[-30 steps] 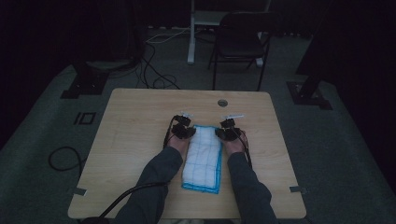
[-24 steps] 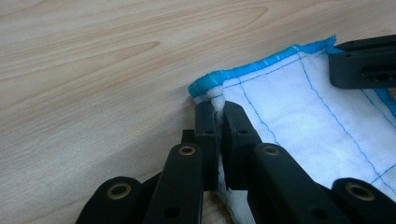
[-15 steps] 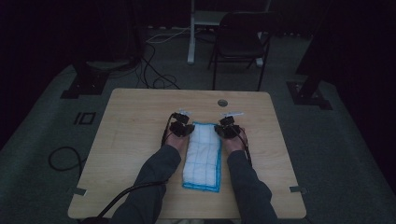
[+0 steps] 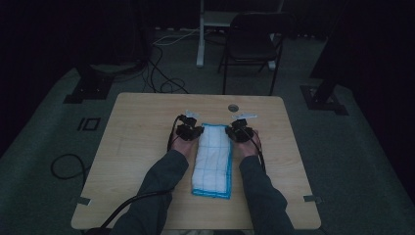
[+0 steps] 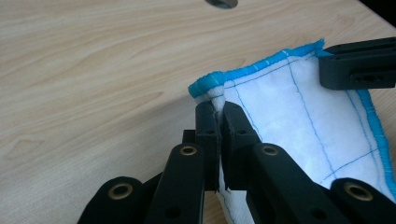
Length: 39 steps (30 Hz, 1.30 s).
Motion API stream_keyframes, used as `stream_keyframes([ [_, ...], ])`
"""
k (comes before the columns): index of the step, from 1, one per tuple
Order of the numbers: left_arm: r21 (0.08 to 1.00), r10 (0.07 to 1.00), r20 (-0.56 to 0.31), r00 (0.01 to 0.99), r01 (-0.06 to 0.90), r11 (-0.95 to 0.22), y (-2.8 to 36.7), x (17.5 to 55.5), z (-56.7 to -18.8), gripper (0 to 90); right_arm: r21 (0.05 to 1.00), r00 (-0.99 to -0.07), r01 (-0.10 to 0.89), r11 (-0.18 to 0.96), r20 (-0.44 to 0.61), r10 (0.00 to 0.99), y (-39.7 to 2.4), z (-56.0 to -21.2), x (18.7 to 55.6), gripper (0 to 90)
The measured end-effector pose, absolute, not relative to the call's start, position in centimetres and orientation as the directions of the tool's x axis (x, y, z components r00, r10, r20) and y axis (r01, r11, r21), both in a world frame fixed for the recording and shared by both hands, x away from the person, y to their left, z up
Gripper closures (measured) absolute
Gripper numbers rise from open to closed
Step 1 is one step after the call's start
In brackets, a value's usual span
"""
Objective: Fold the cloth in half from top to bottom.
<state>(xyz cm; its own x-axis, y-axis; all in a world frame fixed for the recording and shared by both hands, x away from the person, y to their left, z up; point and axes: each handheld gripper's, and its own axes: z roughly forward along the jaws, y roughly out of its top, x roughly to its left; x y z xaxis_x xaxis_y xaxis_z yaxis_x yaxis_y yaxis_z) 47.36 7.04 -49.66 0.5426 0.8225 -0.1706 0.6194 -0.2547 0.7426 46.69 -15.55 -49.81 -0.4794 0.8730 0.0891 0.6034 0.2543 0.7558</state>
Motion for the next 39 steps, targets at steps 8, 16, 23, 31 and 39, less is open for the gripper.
stream_keyframes([
  [8, 0.757, 0.811, -0.178, 0.558, 0.604, -0.249, 7.3, 47.0, -49.0, 87.3, 0.767, -0.493, 0.584, 0.267, 0.074, 0.867, -15.6, -49.0, 46.3, 85.5],
  [16, 0.776, 0.795, -0.18, 0.579, 0.58, -0.246, 7.7, 46.3, -48.2, 87.3, 0.786, -0.512, 0.551, 0.281, 0.052, 0.857, -15.7, -48.2, 45.5, 85.5],
  [23, 0.795, 0.784, -0.179, 0.595, 0.556, -0.241, 7.9, 45.7, -47.6, 87.3, 0.802, -0.521, 0.527, 0.281, 0.043, 0.853, -15.9, -47.5, 44.6, 85.5],
  [31, 0.811, 0.77, -0.179, 0.612, 0.535, -0.237, 8.1, 44.8, -47.1, 87.3, 0.812, -0.531, 0.511, 0.283, 0.039, 0.847, -16.1, -47.2, 43.7, 85.5],
  [39, 0.826, 0.757, -0.187, 0.626, 0.517, -0.224, 8.6, 43.6, -46.7, 87.3, 0.829, -0.541, 0.487, 0.276, 0.039, 0.84, -16.1, -46.9, 42.5, 85.4],
])
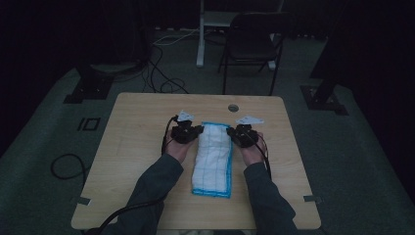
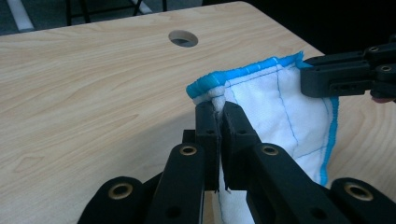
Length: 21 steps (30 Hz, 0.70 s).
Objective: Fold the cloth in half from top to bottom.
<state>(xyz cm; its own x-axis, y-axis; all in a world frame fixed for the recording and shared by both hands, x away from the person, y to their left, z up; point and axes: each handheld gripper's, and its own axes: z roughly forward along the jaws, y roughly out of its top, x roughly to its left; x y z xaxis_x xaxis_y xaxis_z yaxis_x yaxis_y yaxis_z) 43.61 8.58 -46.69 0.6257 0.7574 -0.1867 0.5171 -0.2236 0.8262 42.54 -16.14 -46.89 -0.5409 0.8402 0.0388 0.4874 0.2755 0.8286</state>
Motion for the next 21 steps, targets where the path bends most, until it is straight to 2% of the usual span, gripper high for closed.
stream_keyframes([
  [21, 0.844, 0.722, -0.208, 0.659, 0.494, -0.207, 10.1, 40.3, -46.5, 87.1, 0.853, -0.578, 0.447, 0.268, 0.047, 0.815, -16.0, -46.5, 39.0, 85.3],
])
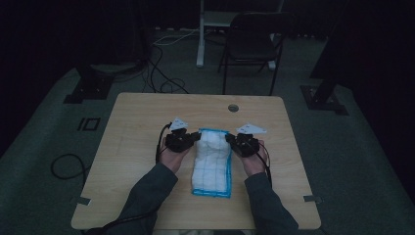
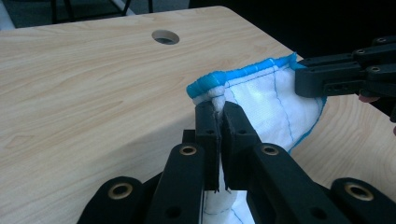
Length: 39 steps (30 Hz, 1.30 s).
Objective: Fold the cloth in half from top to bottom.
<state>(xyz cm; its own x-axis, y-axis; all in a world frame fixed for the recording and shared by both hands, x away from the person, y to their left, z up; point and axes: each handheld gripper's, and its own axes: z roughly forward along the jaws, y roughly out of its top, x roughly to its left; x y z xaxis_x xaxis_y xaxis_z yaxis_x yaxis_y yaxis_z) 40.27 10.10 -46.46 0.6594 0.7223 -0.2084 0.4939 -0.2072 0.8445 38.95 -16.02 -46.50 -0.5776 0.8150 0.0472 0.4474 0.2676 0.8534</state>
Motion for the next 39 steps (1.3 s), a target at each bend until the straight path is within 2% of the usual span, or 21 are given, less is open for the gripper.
stream_keyframes([
  [39, 0.845, 0.687, -0.277, 0.671, 0.511, -0.158, 11.7, 35.7, -47.8, 86.8, 0.856, -0.607, 0.449, 0.256, 0.082, 0.791, -15.8, -48.3, 34.9, 85.0],
])
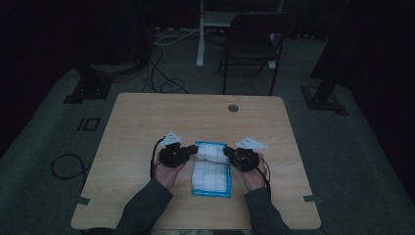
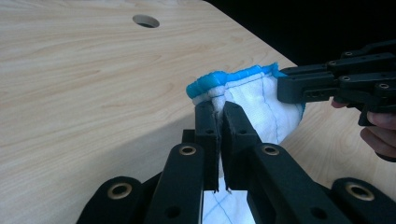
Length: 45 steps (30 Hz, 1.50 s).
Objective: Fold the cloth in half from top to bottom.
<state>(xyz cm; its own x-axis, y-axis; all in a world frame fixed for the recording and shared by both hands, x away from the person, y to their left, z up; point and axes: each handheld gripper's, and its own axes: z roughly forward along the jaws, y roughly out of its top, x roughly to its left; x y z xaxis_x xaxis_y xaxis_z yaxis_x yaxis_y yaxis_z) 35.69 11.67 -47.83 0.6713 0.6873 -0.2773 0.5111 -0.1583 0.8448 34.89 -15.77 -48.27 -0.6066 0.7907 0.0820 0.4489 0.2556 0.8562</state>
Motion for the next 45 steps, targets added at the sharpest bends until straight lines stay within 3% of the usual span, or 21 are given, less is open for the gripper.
stream_keyframes([
  [34, 0.822, 0.67, -0.307, 0.675, 0.543, -0.17, 12.0, 32.8, -50.2, 86.2, 0.84, -0.618, 0.475, 0.261, 0.107, 0.779, -15.8, -50.6, 31.9, 85.0],
  [45, 0.825, 0.674, -0.333, 0.659, 0.55, -0.131, 12.9, 32.5, -49.9, 82.2, 0.833, -0.623, 0.482, 0.272, 0.108, 0.775, -15.9, -51.1, 31.2, 85.0],
])
